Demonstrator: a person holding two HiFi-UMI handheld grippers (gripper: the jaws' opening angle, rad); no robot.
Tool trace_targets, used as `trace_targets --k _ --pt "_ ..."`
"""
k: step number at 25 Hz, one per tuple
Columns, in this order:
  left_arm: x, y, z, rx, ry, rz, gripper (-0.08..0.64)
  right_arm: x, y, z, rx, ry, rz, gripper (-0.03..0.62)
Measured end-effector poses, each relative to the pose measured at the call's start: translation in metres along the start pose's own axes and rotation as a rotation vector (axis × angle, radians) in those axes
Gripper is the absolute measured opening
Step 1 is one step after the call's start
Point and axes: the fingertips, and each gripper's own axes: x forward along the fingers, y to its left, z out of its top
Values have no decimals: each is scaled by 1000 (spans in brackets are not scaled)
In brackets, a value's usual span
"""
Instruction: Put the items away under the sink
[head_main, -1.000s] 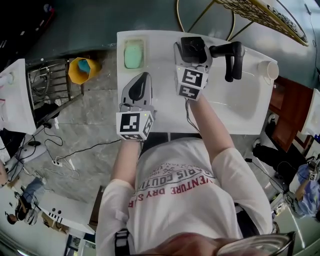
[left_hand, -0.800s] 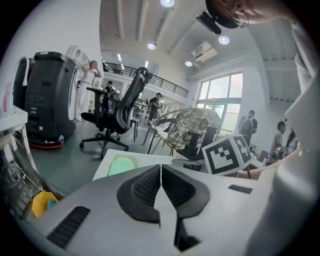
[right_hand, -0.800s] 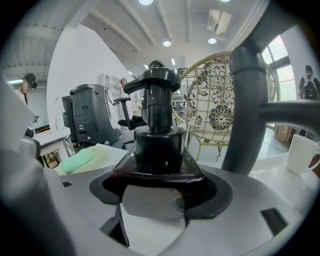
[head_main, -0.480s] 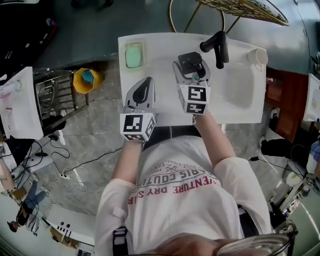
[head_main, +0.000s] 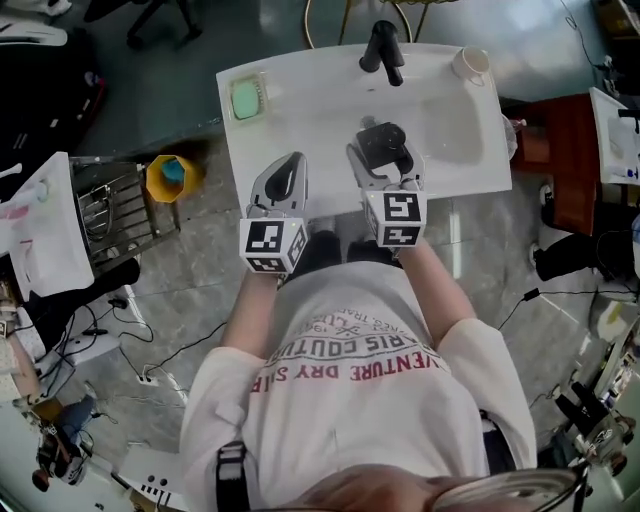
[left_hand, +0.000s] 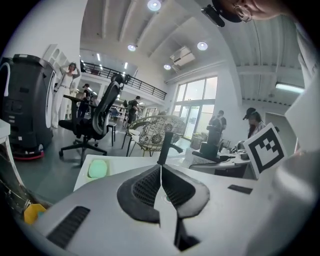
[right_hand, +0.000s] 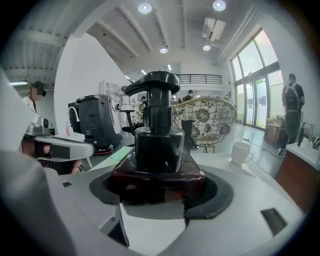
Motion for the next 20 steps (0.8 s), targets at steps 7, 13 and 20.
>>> trace_targets --k 7,13,20 --pt "-16 -69 -27 14 5 -14 28 -65 -32 -25 -15 -25 23 373" --pt "-43 -184 -71 32 -28 10 28 -171 -75 -73 -47 -57 91 373" --pt "-73 -262 -136 -8 -12 72 28 -250 -102 -143 -77 -7 153 373"
